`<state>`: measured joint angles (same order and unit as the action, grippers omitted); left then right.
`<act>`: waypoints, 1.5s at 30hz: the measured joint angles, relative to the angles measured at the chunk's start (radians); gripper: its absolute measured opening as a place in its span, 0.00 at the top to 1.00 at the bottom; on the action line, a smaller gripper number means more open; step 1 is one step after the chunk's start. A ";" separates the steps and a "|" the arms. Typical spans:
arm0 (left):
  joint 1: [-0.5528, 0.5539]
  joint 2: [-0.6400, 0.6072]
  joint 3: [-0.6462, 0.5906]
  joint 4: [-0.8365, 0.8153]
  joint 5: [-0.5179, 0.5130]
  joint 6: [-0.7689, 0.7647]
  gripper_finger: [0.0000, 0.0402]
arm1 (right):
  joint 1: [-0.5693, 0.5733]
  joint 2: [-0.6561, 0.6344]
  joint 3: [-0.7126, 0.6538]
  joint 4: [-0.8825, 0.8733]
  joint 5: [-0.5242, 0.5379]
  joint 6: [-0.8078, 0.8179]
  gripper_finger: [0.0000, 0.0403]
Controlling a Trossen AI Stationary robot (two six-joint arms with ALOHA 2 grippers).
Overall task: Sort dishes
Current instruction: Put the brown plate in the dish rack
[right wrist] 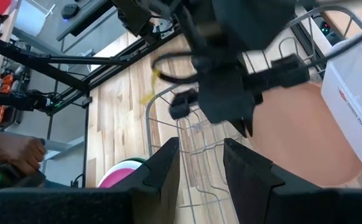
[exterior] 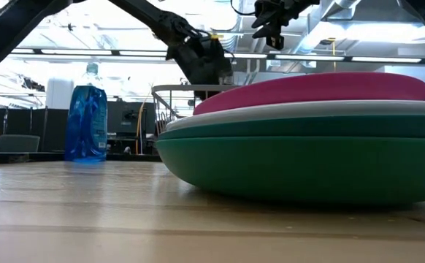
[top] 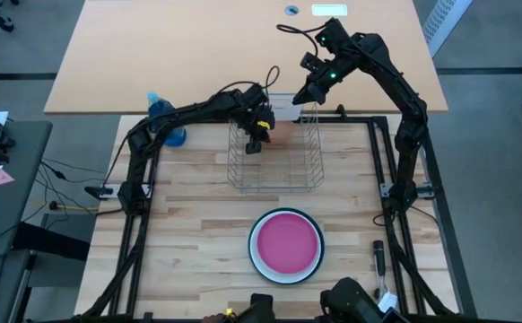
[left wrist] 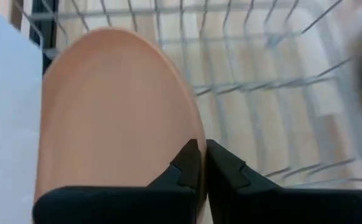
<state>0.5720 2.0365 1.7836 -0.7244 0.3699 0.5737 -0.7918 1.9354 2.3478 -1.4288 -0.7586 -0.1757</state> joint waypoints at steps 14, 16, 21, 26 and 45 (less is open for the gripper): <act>0.047 -0.042 0.000 -0.006 0.300 -0.153 1.00 | 0.000 0.000 0.000 0.012 0.000 0.009 0.68; 0.053 -0.042 0.000 -0.007 0.344 -0.179 1.00 | 0.000 0.000 0.000 0.010 -0.002 0.016 0.68; 0.077 -0.042 0.000 -0.009 0.470 -0.260 1.00 | 0.007 0.000 0.000 0.000 -0.003 0.016 0.68; 0.100 -0.042 0.000 0.014 0.565 -0.293 1.00 | 0.017 0.000 0.000 0.000 -0.003 0.011 0.68; 0.279 0.040 0.001 0.297 0.962 -0.634 1.00 | 0.015 0.000 0.000 0.004 -0.026 0.018 0.68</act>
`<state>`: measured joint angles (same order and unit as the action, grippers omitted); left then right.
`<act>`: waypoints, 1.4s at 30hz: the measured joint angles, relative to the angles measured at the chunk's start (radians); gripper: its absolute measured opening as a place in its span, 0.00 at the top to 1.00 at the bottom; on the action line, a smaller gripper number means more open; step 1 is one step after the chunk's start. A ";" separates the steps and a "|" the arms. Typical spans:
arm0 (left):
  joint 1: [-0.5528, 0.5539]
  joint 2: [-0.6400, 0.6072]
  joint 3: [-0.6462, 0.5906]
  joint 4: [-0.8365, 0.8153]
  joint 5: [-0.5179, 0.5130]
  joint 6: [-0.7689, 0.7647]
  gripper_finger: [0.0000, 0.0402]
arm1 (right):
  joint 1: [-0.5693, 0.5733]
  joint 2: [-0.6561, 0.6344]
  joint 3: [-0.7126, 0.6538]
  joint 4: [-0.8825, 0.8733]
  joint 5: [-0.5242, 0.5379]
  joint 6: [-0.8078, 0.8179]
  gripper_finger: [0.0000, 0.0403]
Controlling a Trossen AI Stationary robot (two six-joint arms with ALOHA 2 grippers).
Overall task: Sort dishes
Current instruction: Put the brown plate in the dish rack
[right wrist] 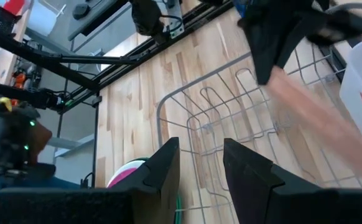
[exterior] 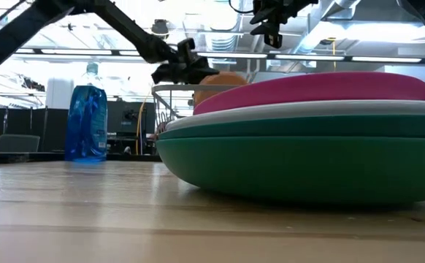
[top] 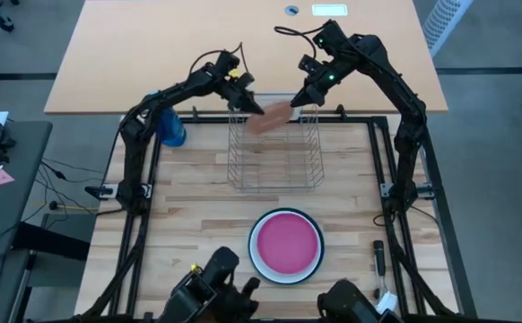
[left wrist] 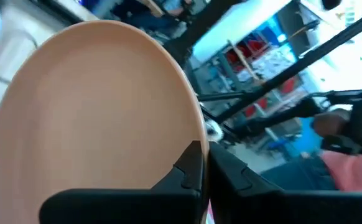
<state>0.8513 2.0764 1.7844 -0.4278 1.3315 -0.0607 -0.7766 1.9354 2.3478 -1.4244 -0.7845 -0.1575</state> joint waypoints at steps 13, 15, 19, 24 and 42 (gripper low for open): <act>-0.022 0.019 0.000 0.091 0.025 -0.046 1.00 | -0.065 0.000 -0.039 -0.033 0.024 -0.114 0.61; -0.022 0.019 0.000 0.090 0.024 -0.043 1.00 | -0.059 0.000 -0.070 -0.021 0.024 -0.139 0.57; -0.022 0.019 0.000 0.090 0.021 -0.047 1.00 | -0.047 0.000 -0.137 0.006 0.024 -0.190 0.48; -0.023 0.019 0.000 0.089 0.020 -0.048 1.00 | -0.042 0.000 -0.222 0.107 0.026 -0.251 0.40; -0.023 0.019 0.000 0.088 0.017 -0.011 1.00 | -0.038 0.033 -0.242 0.239 0.166 -0.448 0.37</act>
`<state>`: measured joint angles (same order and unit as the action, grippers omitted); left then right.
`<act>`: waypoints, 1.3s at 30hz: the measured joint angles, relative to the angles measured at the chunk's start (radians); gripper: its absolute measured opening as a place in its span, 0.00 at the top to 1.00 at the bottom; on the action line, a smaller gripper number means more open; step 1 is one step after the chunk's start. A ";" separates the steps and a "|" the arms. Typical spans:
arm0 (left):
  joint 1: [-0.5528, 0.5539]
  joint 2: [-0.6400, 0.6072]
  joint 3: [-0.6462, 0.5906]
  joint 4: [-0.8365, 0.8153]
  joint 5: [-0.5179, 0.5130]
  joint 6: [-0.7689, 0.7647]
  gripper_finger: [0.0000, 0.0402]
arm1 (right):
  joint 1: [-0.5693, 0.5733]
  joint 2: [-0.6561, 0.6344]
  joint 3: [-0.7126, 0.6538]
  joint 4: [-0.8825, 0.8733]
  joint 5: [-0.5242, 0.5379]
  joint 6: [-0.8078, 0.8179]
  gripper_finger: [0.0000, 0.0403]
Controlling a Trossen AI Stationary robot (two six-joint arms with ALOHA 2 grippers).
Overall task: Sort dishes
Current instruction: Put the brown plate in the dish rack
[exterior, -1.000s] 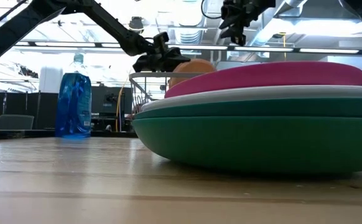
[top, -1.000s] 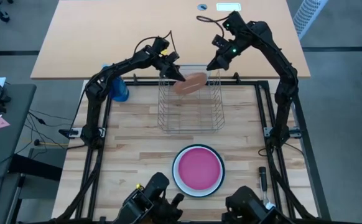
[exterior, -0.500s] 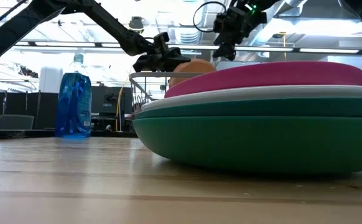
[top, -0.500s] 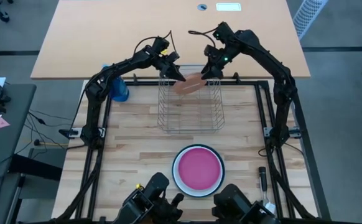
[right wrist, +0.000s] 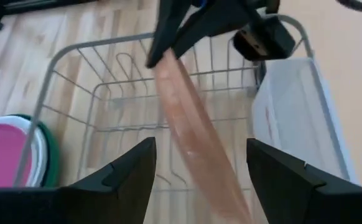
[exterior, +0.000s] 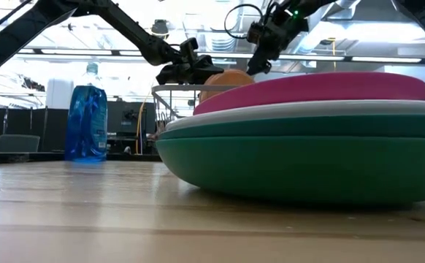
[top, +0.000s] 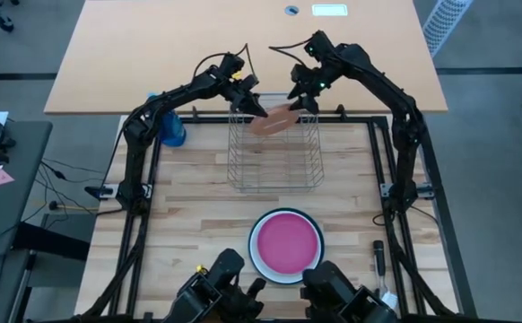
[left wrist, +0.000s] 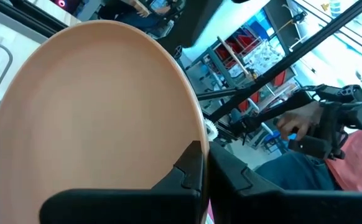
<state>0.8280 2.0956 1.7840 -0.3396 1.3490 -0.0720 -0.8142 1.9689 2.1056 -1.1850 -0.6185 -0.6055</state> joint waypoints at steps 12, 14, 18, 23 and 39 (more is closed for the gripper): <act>0.000 0.000 0.000 0.000 -0.004 0.063 1.00 | 0.010 0.016 0.000 -0.026 0.008 -0.058 0.38; 0.000 0.000 0.000 -0.001 -0.004 0.068 1.00 | 0.016 0.018 0.000 -0.026 0.045 -0.063 0.38; 0.000 0.000 0.000 -0.001 -0.004 0.079 1.00 | 0.034 0.046 0.002 -0.028 0.087 -0.084 0.39; 0.000 0.000 0.000 -0.002 -0.004 0.079 1.00 | 0.056 0.081 0.001 -0.017 0.164 -0.074 0.45; 0.001 0.000 0.000 -0.001 -0.047 0.083 0.94 | 0.092 0.081 0.000 -0.071 0.174 -0.061 0.76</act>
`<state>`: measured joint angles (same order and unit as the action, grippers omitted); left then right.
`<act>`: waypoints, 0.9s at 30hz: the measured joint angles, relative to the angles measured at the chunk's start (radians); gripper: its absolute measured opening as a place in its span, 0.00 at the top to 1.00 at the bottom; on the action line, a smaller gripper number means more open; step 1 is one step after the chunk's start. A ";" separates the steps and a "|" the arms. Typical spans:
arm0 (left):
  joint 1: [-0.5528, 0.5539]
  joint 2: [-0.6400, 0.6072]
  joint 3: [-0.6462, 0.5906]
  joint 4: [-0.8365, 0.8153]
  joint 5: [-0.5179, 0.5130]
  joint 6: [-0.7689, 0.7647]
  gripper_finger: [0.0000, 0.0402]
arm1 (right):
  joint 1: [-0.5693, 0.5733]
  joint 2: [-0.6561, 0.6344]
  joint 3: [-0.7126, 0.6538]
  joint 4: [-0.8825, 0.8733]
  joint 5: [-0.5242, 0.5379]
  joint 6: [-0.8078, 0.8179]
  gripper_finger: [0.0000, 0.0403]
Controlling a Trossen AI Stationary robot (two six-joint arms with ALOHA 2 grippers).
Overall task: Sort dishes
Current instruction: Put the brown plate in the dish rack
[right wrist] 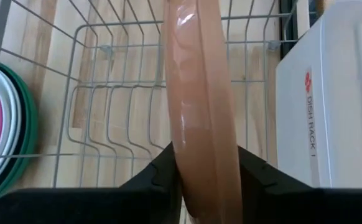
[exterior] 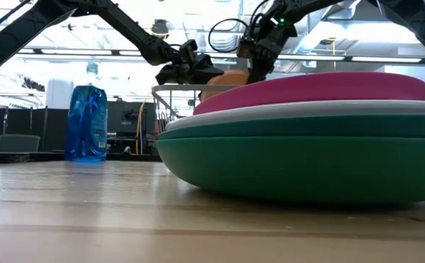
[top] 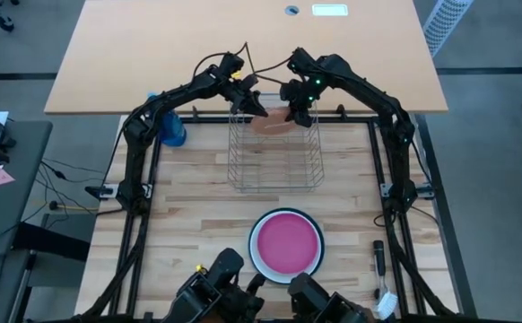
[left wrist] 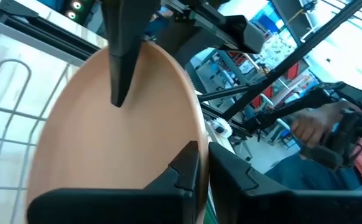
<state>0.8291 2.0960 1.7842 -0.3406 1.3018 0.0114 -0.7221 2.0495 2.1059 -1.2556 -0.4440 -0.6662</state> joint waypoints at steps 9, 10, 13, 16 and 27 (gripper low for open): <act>0.000 0.000 0.000 -0.003 -0.014 -0.032 0.91 | 0.011 0.000 0.000 0.001 0.002 0.014 0.76; 0.000 0.000 0.000 -0.004 -0.018 -0.033 0.91 | 0.011 0.000 0.000 0.002 0.002 0.015 0.76; 0.003 0.000 0.000 -0.004 -0.035 -0.034 0.91 | 0.011 0.000 0.000 0.004 0.004 0.014 0.76; 0.011 -0.008 0.000 -0.006 -0.070 -0.047 0.90 | 0.011 0.000 0.000 0.012 0.006 0.018 0.76; 0.025 -0.050 0.001 -0.012 -0.206 -0.022 0.77 | 0.014 0.000 0.000 0.026 -0.007 0.054 0.76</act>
<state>0.8539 2.0457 1.7847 -0.3530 1.0960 -0.0111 -0.7086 2.0499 2.1059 -1.2293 -0.4515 -0.6122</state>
